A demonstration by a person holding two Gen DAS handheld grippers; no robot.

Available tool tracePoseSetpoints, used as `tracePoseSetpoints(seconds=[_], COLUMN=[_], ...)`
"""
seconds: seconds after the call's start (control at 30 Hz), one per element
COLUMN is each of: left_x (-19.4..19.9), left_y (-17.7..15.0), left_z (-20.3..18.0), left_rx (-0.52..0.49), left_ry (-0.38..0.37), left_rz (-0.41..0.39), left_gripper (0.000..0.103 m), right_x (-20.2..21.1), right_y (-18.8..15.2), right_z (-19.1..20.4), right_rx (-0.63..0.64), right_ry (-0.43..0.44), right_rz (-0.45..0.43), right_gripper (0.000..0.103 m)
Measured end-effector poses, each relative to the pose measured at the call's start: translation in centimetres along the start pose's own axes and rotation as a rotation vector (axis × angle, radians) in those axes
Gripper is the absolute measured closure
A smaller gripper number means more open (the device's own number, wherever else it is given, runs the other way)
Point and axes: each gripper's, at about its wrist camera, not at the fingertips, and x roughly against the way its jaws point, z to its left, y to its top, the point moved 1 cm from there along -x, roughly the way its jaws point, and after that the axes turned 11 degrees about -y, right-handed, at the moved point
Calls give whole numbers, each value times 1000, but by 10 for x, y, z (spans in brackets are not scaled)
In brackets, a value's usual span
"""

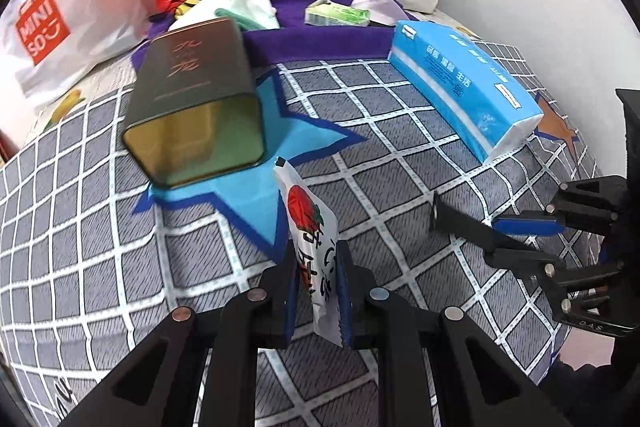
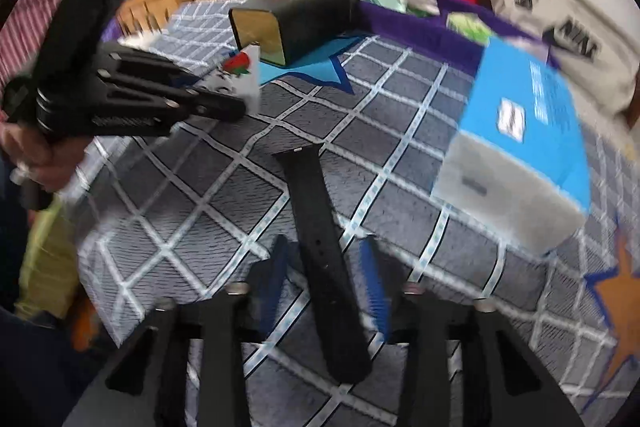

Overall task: Organize soft objects
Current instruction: 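Grasp the tomato-print snack packet with the left tool while the right tool grasps the black watch strap, then carry the snack packet with the left tool while the right tool carries the strap to the towel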

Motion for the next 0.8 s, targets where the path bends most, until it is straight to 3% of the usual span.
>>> tracePoseSetpoints(seconds=[0.1,0.3,0.47,0.57,0.63,0.67,0.7,0.8], left_x=[4,6,7,7,7,7,8,8], left_y=[-2,-12,-16,-16,-17,-19,-19,-19], left_z=[3,9,8,8,8,8,9,11], left_rx=[29,108,142,147,150,155,159,170], left_ry=[4,12,14,18,19,17,14,3], left_rz=[-15,-29,-46,-49,-52,-56,-59,-63], left_gripper=[87,86,86,85,85,85,85,85], right_x=[0,15,8,6,3,3,3,4], right_y=[1,-10,-18,-14,-13,-13,-14,-13], right_z=[-12,-36,-43,-38,-36,-35,-37,-42], right_rx=[-91,-209,-252,-238,-234,-226,-230,-255], right_ry=[34,-60,-66,-42,-46,-55,-86,-51], right_rz=[9,25,68,63,49,39,34,37], right_gripper=[82,82,81,67,66,69,82,82])
